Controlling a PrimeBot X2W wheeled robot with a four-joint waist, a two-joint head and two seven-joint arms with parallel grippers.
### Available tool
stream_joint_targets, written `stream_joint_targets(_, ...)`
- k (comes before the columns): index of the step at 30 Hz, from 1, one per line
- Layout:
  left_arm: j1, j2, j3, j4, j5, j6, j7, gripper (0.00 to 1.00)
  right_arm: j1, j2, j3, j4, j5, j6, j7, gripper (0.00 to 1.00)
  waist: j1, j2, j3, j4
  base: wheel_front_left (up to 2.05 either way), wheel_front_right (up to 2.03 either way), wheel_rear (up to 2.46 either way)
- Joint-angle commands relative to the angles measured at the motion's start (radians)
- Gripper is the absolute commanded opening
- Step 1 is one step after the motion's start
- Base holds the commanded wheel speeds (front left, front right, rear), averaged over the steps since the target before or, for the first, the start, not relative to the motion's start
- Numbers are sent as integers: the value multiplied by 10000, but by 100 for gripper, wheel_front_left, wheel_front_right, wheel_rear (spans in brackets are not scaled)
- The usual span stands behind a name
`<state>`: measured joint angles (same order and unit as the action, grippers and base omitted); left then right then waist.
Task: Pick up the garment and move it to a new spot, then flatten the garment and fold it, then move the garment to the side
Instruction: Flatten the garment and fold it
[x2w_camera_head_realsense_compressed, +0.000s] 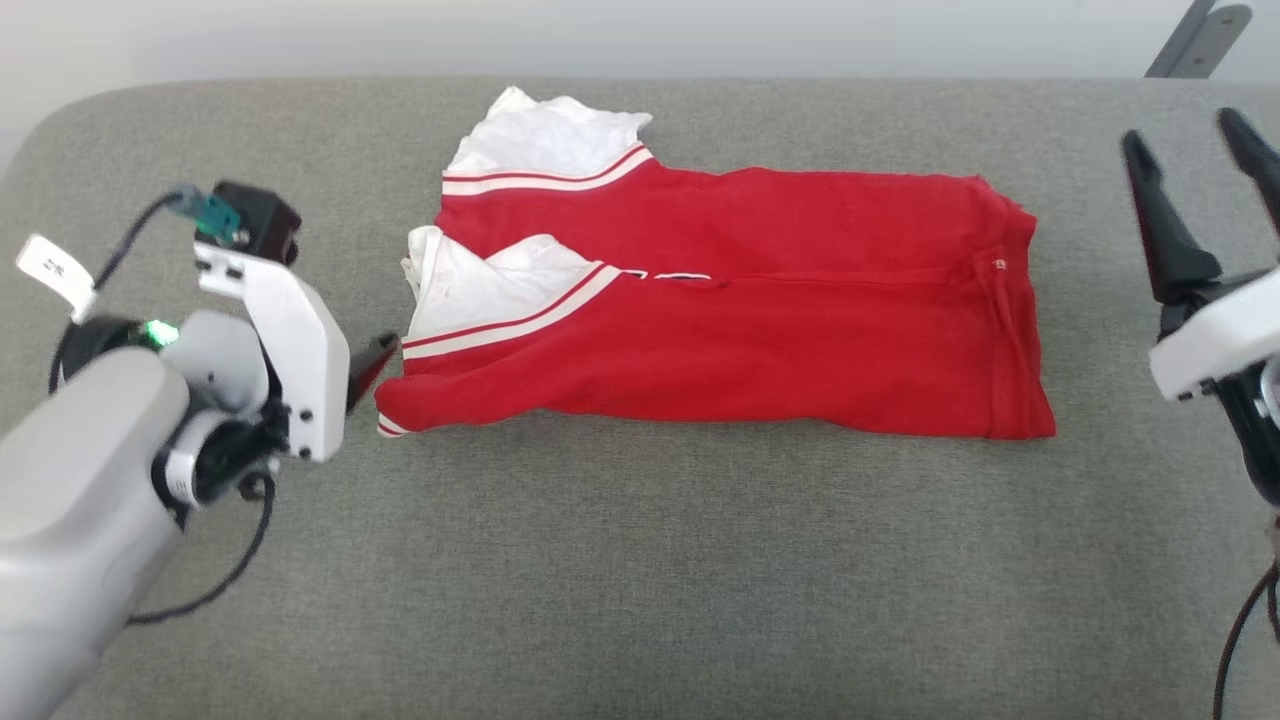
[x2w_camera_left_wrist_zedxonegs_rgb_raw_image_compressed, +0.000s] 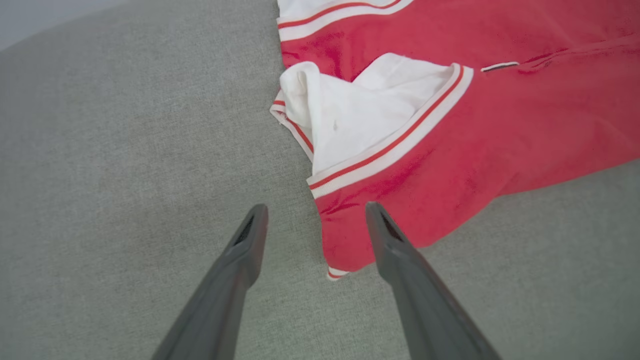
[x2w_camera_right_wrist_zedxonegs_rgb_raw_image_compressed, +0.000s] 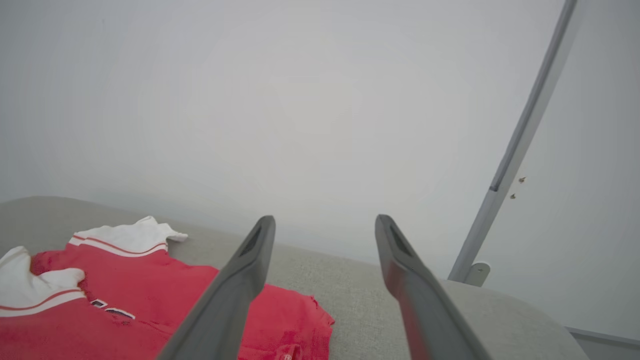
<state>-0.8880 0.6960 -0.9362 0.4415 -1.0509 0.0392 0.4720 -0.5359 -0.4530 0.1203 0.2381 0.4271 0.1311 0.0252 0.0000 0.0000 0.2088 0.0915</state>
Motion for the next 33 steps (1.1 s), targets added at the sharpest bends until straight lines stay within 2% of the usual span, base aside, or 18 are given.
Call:
stream_joint_targets(1, 387, 150, 1, -468, -137, 305, 150, 100, 499, 365, -569, -587, -423, -9, -145, 100, 0, 0, -99, -60, 0, 0, 0)
stream_joint_targets(6, 1090, 492, 102, -1159, -543, 896, 265, 100, 1700, 1504, -1680, -2327, -1316, -9, -37, 100, 0, 0, -91, -395, 0, 0, 0)
stream_joint_targets(7, 1090, 492, 102, -1159, -543, 896, 265, 100, 1700, 1504, -1680, -2327, -1316, -9, -37, 100, 0, 0, -91, -395, 0, 0, 0)
stream_joint_targets(13, 1567, 518, 288, -803, -1059, 1186, 394, 100, 2951, 2673, -2274, -3837, -1768, -9, 330, 100, 0, 0, 95, -964, 0, 0, 0)
stream_joint_targets(20, 1516, 135, 350, 573, -1454, 1077, 659, 100, 3847, 3465, -2649, -4553, -1872, -9, 310, 100, 0, 0, 417, -1605, 0, 0, 0)
stream_joint_targets(26, 1569, -465, 257, 1900, -1772, 847, 1010, 100, 3939, 3561, -2531, -4351, -1686, -7, 580, 100, 0, 0, 585, -1859, 0, 0, 0)
stream_joint_targets(27, 1548, -556, 210, 2066, -1780, 759, 1078, 71, 3902, 3468, -2404, -4267, -1612, -7, 730, 100, 0, 0, 616, -1879, 0, 0, 0)
stream_joint_targets(28, 1532, -637, 178, 2200, -1779, 658, 1112, 20, 3846, 3386, -2316, -4142, -1530, -9, 911, 100, 0, 0, 637, -1889, 0, 0, 0)
stream_joint_targets(29, 1491, -719, 142, 2329, -1788, 572, 1169, 0, 3750, 3326, -2253, -4042, -1404, -7, 1091, 100, 0, 0, 664, -1889, 0, 0, 0)
stream_joint_targets(33, 1169, -1037, 55, 2622, -1678, 289, 1150, 0, 3287, 2942, -1837, -3406, -832, -9, 2078, 100, 0, 0, 825, -1754, 0, 0, 0)
